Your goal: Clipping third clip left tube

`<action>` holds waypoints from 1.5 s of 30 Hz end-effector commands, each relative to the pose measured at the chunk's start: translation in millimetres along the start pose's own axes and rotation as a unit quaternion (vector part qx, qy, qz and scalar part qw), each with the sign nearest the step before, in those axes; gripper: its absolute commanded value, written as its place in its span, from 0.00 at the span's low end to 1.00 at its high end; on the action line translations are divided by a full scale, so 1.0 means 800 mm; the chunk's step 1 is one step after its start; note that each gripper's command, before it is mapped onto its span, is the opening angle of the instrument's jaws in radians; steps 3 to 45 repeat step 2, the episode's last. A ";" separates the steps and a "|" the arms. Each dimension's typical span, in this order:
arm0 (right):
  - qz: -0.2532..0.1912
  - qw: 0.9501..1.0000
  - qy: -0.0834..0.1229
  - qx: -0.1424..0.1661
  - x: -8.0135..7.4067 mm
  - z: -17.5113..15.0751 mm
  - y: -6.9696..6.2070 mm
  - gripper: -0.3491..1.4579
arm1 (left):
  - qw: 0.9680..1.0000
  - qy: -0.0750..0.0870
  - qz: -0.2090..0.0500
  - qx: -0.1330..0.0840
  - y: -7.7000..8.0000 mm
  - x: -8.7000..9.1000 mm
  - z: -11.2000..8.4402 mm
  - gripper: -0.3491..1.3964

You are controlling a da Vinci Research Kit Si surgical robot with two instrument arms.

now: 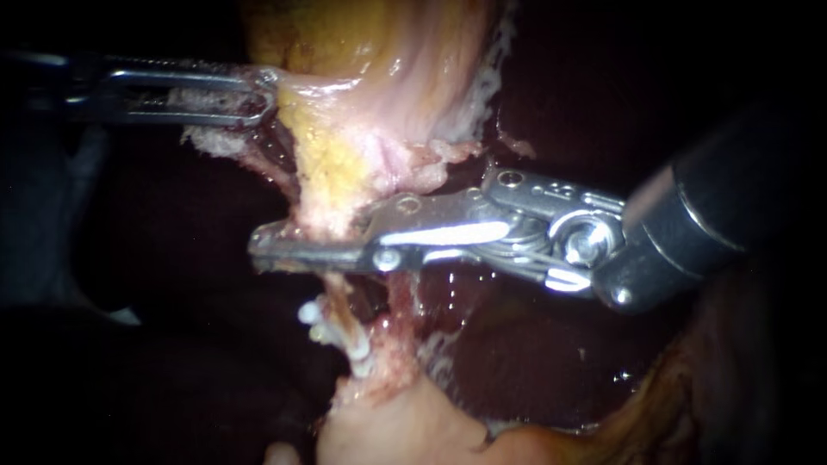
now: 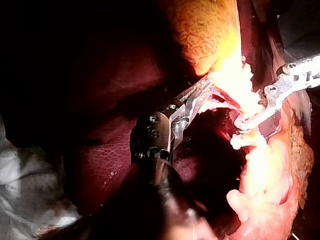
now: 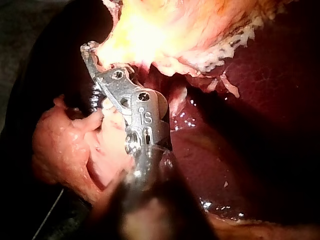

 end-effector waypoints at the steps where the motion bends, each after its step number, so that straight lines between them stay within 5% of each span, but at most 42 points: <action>1: 0.000 1.000 0.001 -0.001 -0.0002 0.0000 0.0002 0.00 | 1.000 0.000 0.000 0.000 0.0000 0.0000 0.0000 0.00; 45: 0.000 1.000 0.000 -0.001 -0.0003 0.0000 0.0003 0.00 | 1.000 0.000 0.000 0.000 0.0000 0.0000 0.0000 0.00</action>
